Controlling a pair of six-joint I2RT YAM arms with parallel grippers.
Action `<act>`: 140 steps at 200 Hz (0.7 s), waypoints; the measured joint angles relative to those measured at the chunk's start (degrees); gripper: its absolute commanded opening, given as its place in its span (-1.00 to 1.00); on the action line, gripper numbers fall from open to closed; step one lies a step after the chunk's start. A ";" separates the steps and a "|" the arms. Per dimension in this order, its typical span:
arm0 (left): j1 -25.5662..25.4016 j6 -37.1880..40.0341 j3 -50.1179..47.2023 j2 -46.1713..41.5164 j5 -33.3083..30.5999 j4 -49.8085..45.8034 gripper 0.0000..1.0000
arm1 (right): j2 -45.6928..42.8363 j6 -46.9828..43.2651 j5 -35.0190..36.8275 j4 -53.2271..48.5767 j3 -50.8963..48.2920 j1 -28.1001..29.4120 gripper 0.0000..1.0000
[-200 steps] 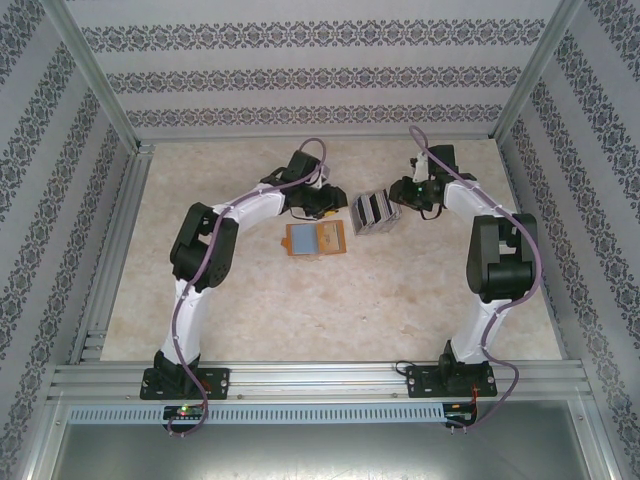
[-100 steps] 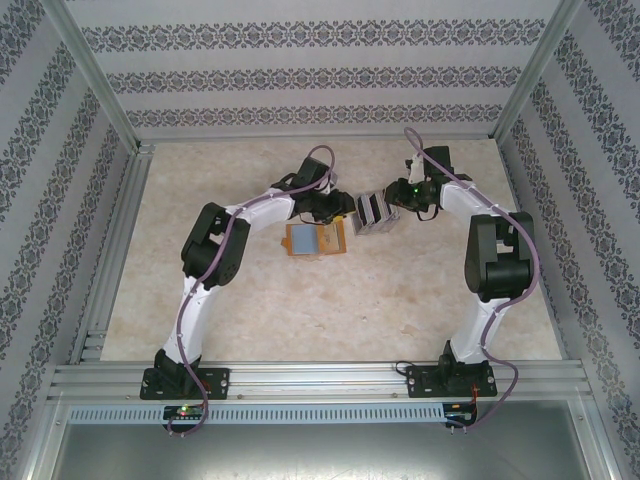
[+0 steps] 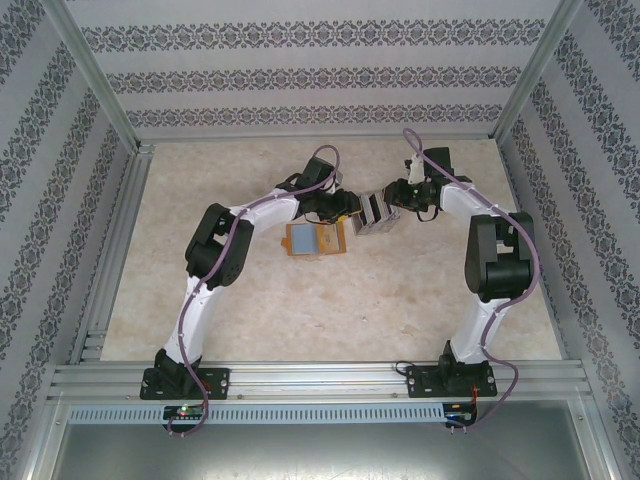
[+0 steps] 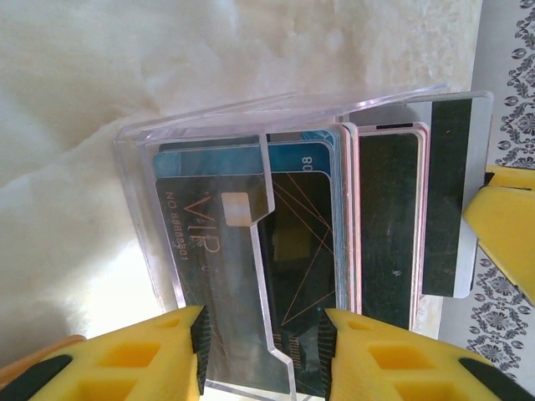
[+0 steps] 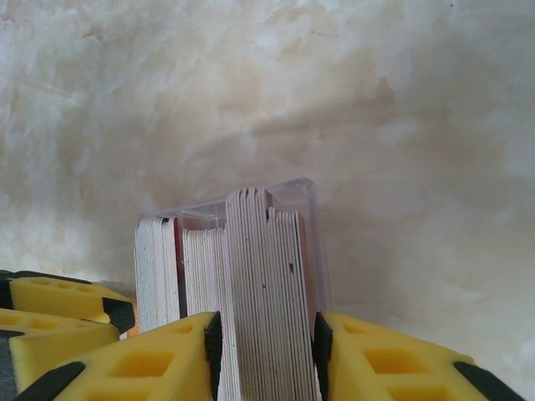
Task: Put the credit cards into the card holder
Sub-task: Pick up the credit card from the storage box.
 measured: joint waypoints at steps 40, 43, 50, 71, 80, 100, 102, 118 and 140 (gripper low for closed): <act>-0.07 0.00 0.57 1.07 0.00 -0.04 -0.17 | -0.11 0.11 -1.27 1.68 -0.81 -0.02 -0.23; -0.07 0.00 0.74 1.22 0.00 -0.04 -0.17 | -0.17 0.11 -1.31 1.84 -0.92 -0.02 -0.23; -0.15 0.02 1.05 1.40 -0.02 -0.07 -0.17 | -0.39 0.13 -1.49 2.08 -1.20 -0.02 -0.23; -0.37 0.02 1.75 1.57 -0.02 -0.31 -0.17 | -0.76 0.13 -2.21 2.12 -1.77 0.00 -0.23; -0.39 0.00 1.99 1.57 -0.02 -0.39 -0.17 | -0.76 0.13 -2.40 2.19 -1.86 0.00 -0.23; -0.42 0.00 2.51 1.68 -0.02 -0.48 -0.17 | -0.76 0.15 -2.78 2.29 -1.90 -0.02 -0.24; -0.44 0.02 2.56 1.68 -0.02 -0.48 -0.17 | -0.76 0.15 -2.78 2.27 -1.90 0.00 -0.23; -0.44 0.02 2.71 1.86 0.02 -0.48 -0.17 | -0.79 0.15 -2.78 2.38 -2.01 -0.02 -0.23; -0.46 0.02 3.34 2.16 0.00 -0.66 -0.16 | -0.98 0.15 -2.75 2.43 -2.12 -0.02 -0.23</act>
